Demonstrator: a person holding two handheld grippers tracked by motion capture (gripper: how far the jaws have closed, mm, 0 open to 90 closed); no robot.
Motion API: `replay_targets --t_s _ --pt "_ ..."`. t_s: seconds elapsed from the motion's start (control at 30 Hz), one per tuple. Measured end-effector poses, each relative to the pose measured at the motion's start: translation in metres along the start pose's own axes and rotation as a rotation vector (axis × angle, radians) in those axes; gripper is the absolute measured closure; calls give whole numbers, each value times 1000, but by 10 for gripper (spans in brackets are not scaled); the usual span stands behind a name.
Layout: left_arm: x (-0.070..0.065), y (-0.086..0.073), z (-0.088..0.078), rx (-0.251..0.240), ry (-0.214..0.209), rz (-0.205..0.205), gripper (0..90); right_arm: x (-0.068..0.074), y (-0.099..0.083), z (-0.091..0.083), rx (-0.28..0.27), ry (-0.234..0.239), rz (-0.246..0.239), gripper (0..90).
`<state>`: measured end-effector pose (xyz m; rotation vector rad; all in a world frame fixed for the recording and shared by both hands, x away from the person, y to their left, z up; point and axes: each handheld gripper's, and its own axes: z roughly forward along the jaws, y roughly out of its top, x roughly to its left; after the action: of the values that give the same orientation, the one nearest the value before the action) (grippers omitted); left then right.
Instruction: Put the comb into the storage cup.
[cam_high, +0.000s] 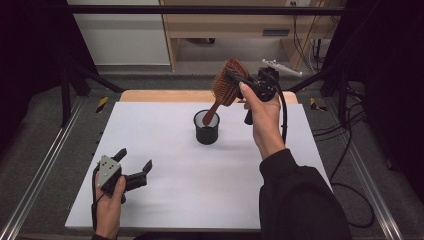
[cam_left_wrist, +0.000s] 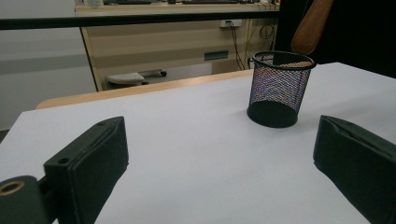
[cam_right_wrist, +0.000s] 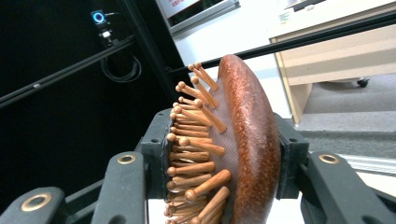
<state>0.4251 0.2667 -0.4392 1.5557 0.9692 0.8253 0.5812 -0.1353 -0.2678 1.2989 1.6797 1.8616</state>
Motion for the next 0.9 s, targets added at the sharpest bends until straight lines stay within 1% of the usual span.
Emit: replay_targets --t_s 0.3,0.33,0.47,0.53,0.67,0.9 --pt "1 0 -1 -2 0 -5 36 -15 -6 18 16 -47 -8 508" --pt "1 0 -1 -3 -4 -13 36 -16 -7 19 15 -51 -8 508" --pt "0 -1 1 0 -18 -19 36 -18 -10 26 22 -54 0 508" --pt "-1 0 1 -1 -18 -11 36 -18 -12 29 24 -56 -1 508" --pt "-1 0 1 -1 -20 -7 35 -20 -15 31 34 -66 -10 508" --pt "0 0 1 -1 -19 -10 35 -24 -20 33 45 -74 -7 508"
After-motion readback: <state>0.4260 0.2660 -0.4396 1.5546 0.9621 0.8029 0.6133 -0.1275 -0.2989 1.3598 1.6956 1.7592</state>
